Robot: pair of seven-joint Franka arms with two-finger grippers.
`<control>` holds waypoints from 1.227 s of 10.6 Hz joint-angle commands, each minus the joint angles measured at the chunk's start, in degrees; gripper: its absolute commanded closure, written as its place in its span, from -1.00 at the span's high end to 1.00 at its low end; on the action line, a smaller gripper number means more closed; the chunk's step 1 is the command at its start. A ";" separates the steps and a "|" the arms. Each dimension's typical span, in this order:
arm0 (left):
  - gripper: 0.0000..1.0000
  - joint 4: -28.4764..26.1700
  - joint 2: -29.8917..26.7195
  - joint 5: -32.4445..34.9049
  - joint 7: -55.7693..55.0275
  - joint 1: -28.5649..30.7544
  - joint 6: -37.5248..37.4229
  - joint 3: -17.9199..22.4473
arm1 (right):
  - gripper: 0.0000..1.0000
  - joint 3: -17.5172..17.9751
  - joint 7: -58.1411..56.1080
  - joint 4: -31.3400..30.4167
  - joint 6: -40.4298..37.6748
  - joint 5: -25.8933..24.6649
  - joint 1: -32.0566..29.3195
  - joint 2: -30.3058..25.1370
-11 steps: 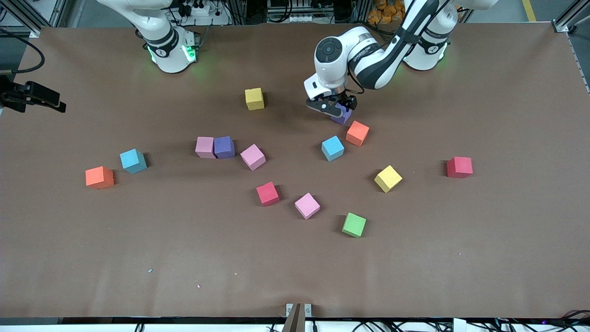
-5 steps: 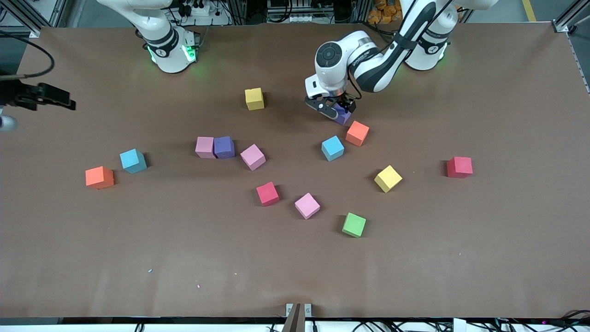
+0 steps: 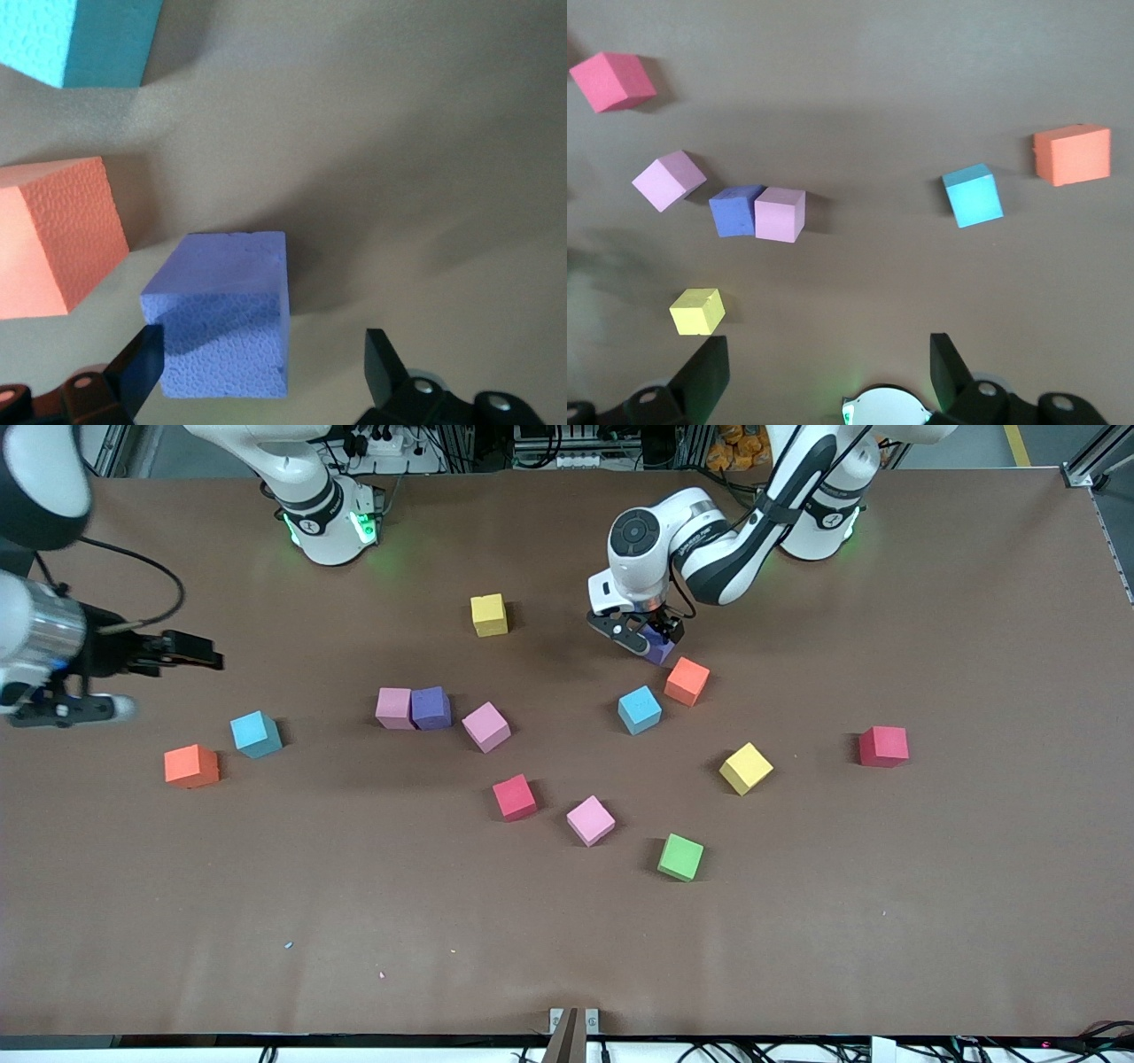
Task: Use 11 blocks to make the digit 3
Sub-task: 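Grasp the purple block with the left gripper while the right gripper reaches yellow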
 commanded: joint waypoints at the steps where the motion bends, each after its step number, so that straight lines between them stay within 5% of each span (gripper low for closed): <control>1: 1.00 -0.49 -1.16 1.13 3.24 0.68 0.29 0.12 | 1.00 -0.09 0.53 -8.45 3.33 0.74 3.98 -6.53; 7: 1.00 -0.49 0.06 3.24 3.69 0.77 0.37 1.08 | 1.00 0.17 18.70 -31.99 15.10 1.00 19.45 -23.22; 12: 1.00 -0.49 2.44 3.33 2.63 0.59 0.90 1.17 | 1.00 0.17 33.29 -46.24 26.34 1.09 30.44 -30.18; 13: 0.58 -0.49 2.79 3.68 2.63 0.51 1.16 1.17 | 1.00 0.17 36.79 -47.23 28.98 1.09 33.50 -30.10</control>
